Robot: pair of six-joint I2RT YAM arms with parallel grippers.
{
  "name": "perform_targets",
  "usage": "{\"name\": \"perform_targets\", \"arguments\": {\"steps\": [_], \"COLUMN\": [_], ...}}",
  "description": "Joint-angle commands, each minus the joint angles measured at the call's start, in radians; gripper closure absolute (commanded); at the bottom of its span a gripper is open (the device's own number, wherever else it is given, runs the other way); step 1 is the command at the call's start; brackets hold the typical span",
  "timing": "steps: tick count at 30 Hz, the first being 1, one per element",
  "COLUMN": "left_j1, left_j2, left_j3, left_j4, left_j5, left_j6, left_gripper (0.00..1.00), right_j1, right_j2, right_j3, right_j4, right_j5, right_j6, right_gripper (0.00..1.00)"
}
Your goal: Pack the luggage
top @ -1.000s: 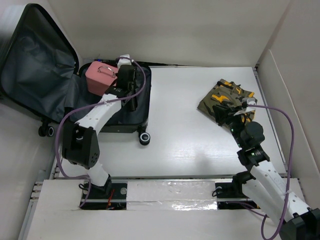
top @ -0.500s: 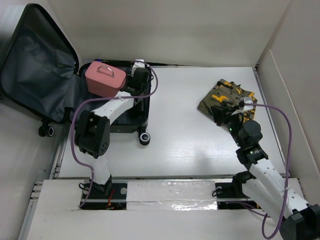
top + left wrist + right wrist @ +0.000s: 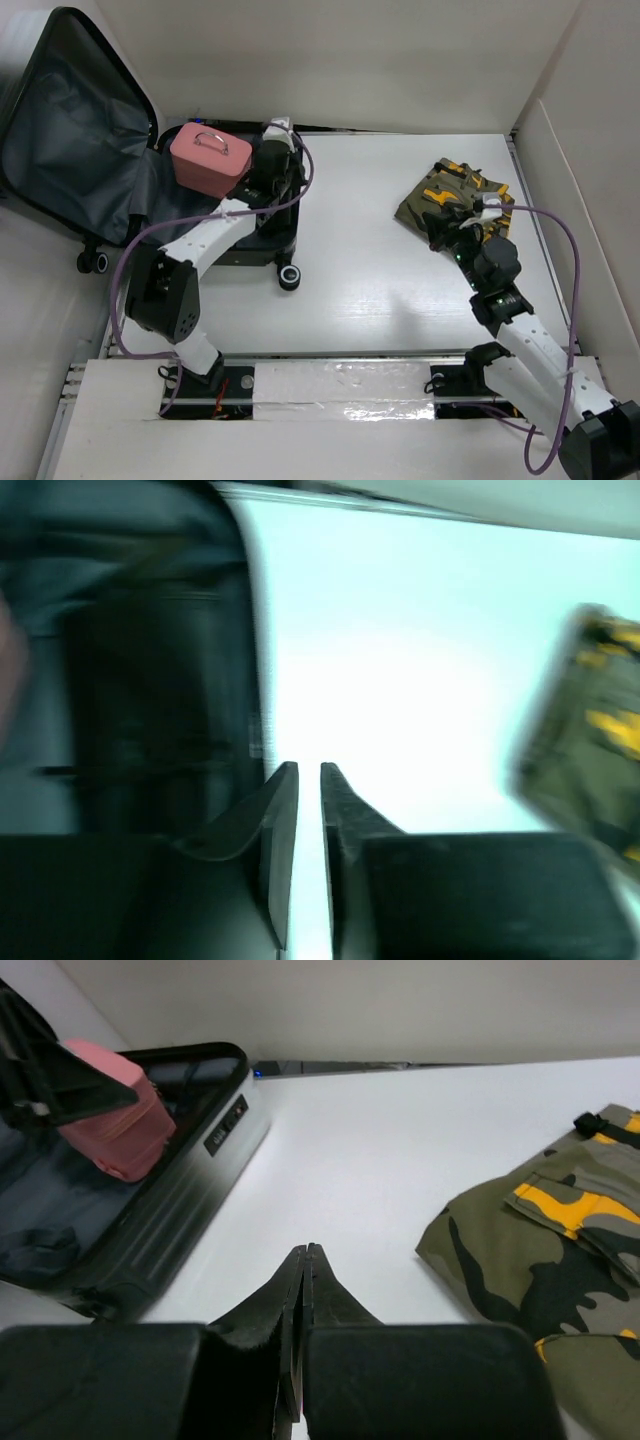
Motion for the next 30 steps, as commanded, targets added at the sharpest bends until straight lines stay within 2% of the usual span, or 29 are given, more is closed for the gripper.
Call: {"name": "perform_targets", "arguments": {"steps": [1, 3, 6, 8, 10, 11, 13, 14, 15, 17, 21, 22, 27, 30], "left_j1": [-0.106, -0.215, -0.345, -0.395, -0.439, -0.449, -0.462, -0.473, -0.473, -0.499, -0.522, -0.522, -0.522, -0.522], "left_j2": [-0.040, -0.008, 0.020, 0.034, 0.046, 0.046, 0.040, 0.032, 0.008, -0.023, -0.072, -0.075, -0.072, -0.090], "left_j3": [-0.048, -0.033, -0.034, -0.036, -0.052, -0.068, -0.130, -0.155, -0.184, -0.275, -0.359, -0.365, -0.388, -0.391], "left_j4": [0.171, 0.170, 0.185, 0.194, 0.207, 0.246, 0.295, 0.352, 0.380, 0.474, 0.507, 0.507, 0.533, 0.526], "left_j5": [0.175, 0.117, 0.040, 0.008, 0.002, 0.009, 0.037, 0.046, 0.063, 0.068, 0.097, 0.106, 0.144, 0.146], "left_j6": [-0.105, -0.092, -0.081, -0.081, -0.095, -0.105, -0.130, -0.156, -0.164, -0.181, -0.178, -0.176, -0.176, -0.171], "left_gripper": [0.94, 0.99, 1.00, 1.00, 1.00, 1.00, 1.00, 1.00, 1.00, 1.00, 1.00, 0.96, 0.91, 0.87], "right_j1": [0.008, 0.008, 0.008, -0.012, -0.038, -0.077, -0.128, -0.162, -0.244, -0.335, -0.574, -0.598, -0.703, -0.759], "right_j2": [0.031, 0.053, 0.100, 0.146, 0.181, 0.212, 0.240, 0.254, 0.281, 0.309, 0.398, 0.416, 0.563, 0.678], "right_j3": [0.052, 0.053, 0.062, 0.065, 0.072, 0.072, 0.050, 0.041, 0.036, 0.026, 0.004, 0.004, 0.047, 0.099], "right_j4": [0.006, -0.010, -0.045, -0.060, -0.082, -0.105, -0.091, -0.093, -0.102, -0.088, -0.048, -0.041, 0.010, 0.015], "right_j5": [0.060, 0.148, 0.247, 0.307, 0.334, 0.347, 0.394, 0.400, 0.378, 0.324, 0.133, 0.109, -0.019, -0.108], "right_j6": [-0.024, -0.018, -0.019, -0.015, 0.013, 0.031, 0.079, 0.100, 0.141, 0.183, 0.270, 0.280, 0.321, 0.315], "right_gripper": [1.00, 1.00, 1.00, 1.00, 0.94, 0.78, 0.54, 0.33, 0.26, 0.19, 0.21, 0.22, 0.48, 0.53]}}
